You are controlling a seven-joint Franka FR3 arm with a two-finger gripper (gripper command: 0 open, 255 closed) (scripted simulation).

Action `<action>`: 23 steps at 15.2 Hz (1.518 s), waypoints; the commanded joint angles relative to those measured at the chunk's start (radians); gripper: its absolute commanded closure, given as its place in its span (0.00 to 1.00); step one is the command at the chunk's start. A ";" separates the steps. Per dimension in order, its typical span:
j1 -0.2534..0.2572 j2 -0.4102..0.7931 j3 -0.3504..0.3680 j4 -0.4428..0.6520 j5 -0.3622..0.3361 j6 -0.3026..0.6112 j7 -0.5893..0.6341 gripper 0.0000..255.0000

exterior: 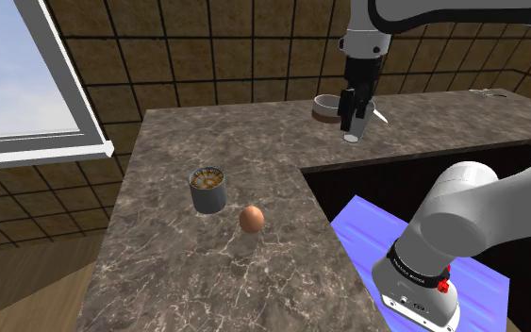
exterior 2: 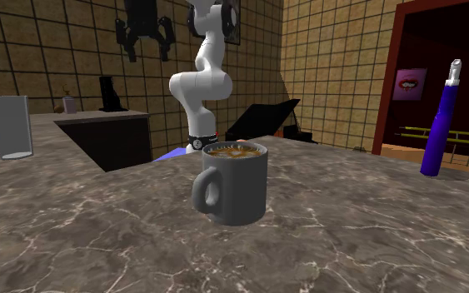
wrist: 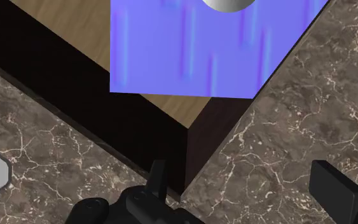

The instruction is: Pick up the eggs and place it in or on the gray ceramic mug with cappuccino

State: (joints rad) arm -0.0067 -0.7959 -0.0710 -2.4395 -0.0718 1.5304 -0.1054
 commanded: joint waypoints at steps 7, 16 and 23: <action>0.020 -0.084 0.085 -0.187 0.140 0.166 0.181 0.00; 0.100 -0.070 0.265 -0.377 0.382 0.504 0.442 0.00; 0.166 0.116 0.438 -0.408 0.568 0.850 0.626 0.00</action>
State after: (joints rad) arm 0.1473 -0.7170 0.3358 -2.8410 0.4641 2.3127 0.4914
